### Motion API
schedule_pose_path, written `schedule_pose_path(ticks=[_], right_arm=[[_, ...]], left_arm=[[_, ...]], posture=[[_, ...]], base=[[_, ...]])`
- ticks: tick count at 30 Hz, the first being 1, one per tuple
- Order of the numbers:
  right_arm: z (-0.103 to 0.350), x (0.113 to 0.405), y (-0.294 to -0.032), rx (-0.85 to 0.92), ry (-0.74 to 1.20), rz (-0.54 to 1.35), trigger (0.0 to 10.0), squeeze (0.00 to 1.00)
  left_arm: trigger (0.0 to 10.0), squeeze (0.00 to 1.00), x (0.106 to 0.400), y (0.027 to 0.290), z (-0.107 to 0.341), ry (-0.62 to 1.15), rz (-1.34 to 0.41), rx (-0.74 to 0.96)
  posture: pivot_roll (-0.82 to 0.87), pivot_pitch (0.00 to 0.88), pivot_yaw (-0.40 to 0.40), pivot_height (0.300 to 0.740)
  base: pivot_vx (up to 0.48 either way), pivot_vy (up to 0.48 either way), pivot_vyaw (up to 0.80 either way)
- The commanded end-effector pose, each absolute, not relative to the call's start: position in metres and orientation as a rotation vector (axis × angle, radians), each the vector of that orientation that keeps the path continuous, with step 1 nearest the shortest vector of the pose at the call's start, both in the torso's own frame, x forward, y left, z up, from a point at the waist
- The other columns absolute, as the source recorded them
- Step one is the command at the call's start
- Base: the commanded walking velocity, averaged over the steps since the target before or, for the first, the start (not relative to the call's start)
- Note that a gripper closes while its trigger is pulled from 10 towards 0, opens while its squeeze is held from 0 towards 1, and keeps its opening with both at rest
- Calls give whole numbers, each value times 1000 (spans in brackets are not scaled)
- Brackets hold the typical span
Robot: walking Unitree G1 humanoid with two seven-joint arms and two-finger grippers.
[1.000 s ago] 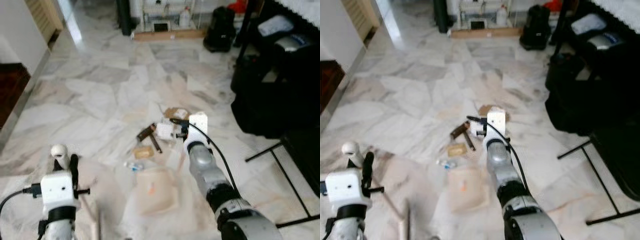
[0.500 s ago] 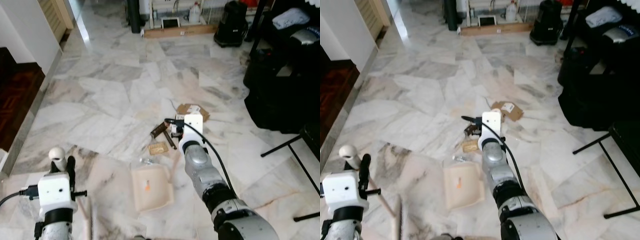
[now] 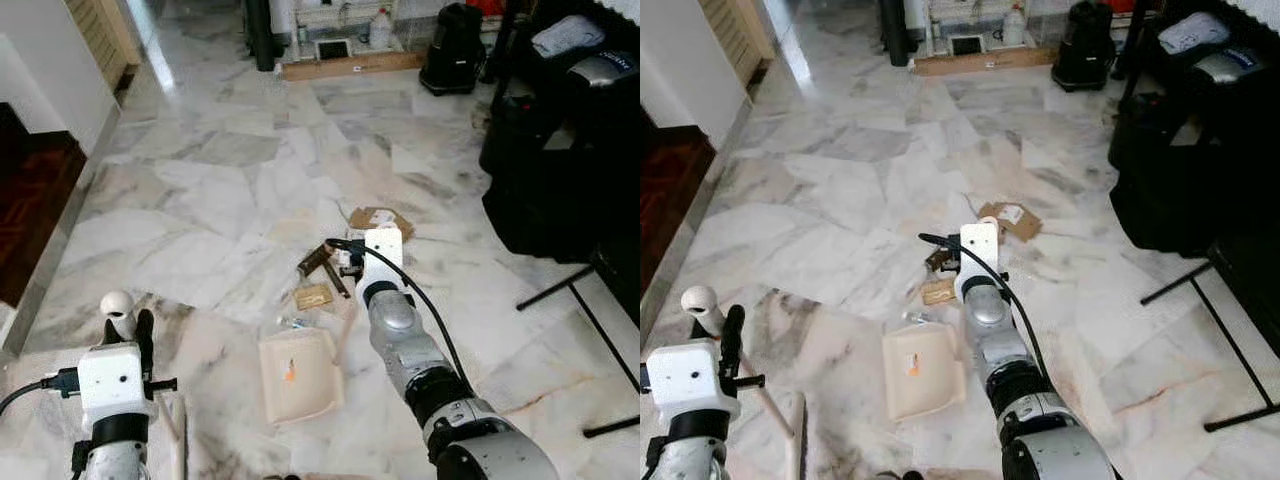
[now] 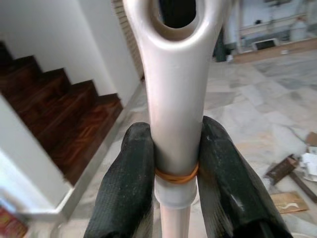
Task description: Sweep floor
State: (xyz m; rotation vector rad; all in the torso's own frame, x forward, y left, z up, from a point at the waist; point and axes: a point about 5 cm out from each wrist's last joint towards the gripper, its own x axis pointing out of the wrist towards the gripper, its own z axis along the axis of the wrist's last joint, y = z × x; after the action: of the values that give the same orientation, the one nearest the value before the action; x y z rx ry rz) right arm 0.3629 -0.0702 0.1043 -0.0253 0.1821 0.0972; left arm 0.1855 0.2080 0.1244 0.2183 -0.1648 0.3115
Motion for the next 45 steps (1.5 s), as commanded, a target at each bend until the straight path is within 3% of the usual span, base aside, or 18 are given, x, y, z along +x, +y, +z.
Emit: schedule_pose_path(ticks=[1, 34, 45], right_arm=[[117, 366, -63, 12, 138, 115, 10000, 0], [126, 369, -60, 32, 110, 151, 10000, 0], [112, 367, -84, -39, 163, 52, 10000, 0]], left_arm=[[10000, 0, 184, 213, 134, -203, 339, 240], [10000, 0, 186, 215, 135, -208, 348, 238], [10000, 0, 187, 212, 133, -209, 336, 237]], posture=[[12, 119, 82, 740], [4, 152, 73, 740], [1, 123, 74, 740]], base=[[304, 0, 0], [338, 0, 79], [342, 0, 0]])
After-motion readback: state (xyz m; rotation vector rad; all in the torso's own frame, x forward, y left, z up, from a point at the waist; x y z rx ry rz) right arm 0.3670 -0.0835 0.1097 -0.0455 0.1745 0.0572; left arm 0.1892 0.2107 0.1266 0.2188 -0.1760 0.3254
